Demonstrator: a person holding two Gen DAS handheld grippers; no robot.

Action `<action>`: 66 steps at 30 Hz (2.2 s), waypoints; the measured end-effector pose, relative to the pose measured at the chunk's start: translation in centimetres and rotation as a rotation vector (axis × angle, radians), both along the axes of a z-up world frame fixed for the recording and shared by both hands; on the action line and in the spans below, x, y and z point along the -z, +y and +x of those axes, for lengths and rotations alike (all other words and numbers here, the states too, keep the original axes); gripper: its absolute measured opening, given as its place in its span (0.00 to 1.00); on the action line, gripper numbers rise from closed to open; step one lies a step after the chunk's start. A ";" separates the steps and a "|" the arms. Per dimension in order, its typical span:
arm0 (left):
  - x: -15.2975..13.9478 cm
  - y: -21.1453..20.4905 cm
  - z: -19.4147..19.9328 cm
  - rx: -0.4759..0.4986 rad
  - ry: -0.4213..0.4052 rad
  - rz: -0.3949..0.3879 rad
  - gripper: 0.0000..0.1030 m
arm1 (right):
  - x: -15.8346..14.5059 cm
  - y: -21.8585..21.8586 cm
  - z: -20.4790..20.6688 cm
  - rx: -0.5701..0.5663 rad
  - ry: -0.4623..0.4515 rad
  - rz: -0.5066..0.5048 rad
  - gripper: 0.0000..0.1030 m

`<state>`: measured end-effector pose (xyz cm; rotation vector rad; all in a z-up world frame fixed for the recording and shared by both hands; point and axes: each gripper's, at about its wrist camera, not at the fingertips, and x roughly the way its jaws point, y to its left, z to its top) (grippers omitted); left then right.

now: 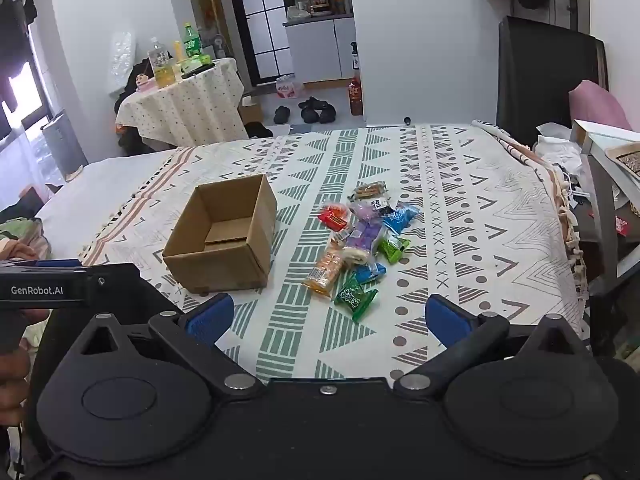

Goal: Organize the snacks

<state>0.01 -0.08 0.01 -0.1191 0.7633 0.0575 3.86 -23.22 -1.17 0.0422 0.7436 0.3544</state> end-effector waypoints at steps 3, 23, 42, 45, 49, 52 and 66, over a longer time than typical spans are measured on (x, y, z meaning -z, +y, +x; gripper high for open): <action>0.0 -0.3 0.0 -0.002 0.006 0.005 1.00 | 0.2 0.1 -0.2 0.008 0.007 -0.005 1.00; -0.1 -0.6 -0.1 0.039 0.005 0.014 1.00 | -0.1 -0.5 -0.4 0.028 0.012 -0.006 1.00; -0.1 -2.7 -0.1 0.110 0.016 0.032 1.00 | -0.4 -1.2 -0.5 0.031 0.012 -0.002 1.00; -0.1 -2.7 0.0 0.103 0.012 0.029 1.00 | -0.5 -1.3 -0.5 0.030 0.012 -0.001 1.00; -0.2 -2.6 -0.2 0.097 0.002 0.014 1.00 | -0.5 -1.4 -0.5 0.027 0.013 0.000 1.00; -0.4 -2.5 -0.2 0.095 0.000 0.002 1.00 | -0.6 -1.3 -0.5 0.019 0.016 0.000 1.00; -0.8 -2.3 -0.5 0.102 -0.014 -0.017 1.00 | -0.8 -1.0 -0.6 0.025 0.012 -0.032 1.00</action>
